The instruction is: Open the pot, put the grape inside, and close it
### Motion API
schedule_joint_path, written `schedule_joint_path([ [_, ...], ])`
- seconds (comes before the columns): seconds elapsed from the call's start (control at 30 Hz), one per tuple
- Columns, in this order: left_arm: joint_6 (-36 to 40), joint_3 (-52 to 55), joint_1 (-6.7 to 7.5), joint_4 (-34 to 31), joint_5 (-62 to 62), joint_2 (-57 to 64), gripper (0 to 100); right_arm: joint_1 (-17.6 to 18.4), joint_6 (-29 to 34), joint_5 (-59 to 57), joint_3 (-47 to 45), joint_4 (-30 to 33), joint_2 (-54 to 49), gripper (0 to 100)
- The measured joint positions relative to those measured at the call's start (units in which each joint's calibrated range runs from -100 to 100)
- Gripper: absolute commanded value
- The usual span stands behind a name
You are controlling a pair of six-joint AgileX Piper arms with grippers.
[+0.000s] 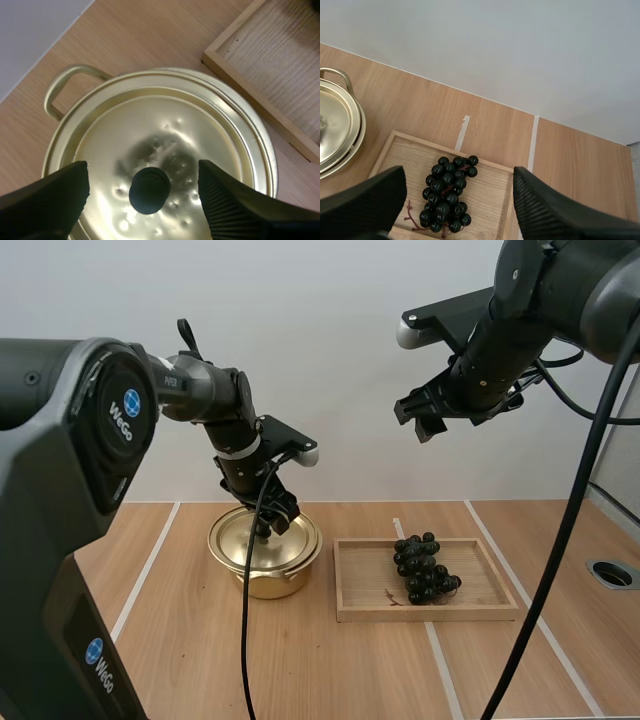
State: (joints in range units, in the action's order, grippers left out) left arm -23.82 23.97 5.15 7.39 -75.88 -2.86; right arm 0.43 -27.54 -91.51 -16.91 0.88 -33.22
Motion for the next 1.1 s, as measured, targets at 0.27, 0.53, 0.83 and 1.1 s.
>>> schedule_joint_path([
  [0.27,1.1,0.0,0.00,-0.6,-0.6,-1.7,100,0.0,0.0,0.0,0.0,0.0,0.0,100],
  [0.53,1.4,0.0,0.00,-0.7,-0.5,-1.7,97,0.0,0.0,0.0,0.0,0.0,0.0,100],
  [0.83,3.3,0.0,0.00,-0.8,-0.5,-1.7,0,0.0,0.0,0.0,0.0,0.0,0.0,100],
  [1.1,3.7,0.0,0.00,-0.8,-0.7,-1.7,0,0.0,0.0,0.0,0.0,0.0,0.0,100],
])
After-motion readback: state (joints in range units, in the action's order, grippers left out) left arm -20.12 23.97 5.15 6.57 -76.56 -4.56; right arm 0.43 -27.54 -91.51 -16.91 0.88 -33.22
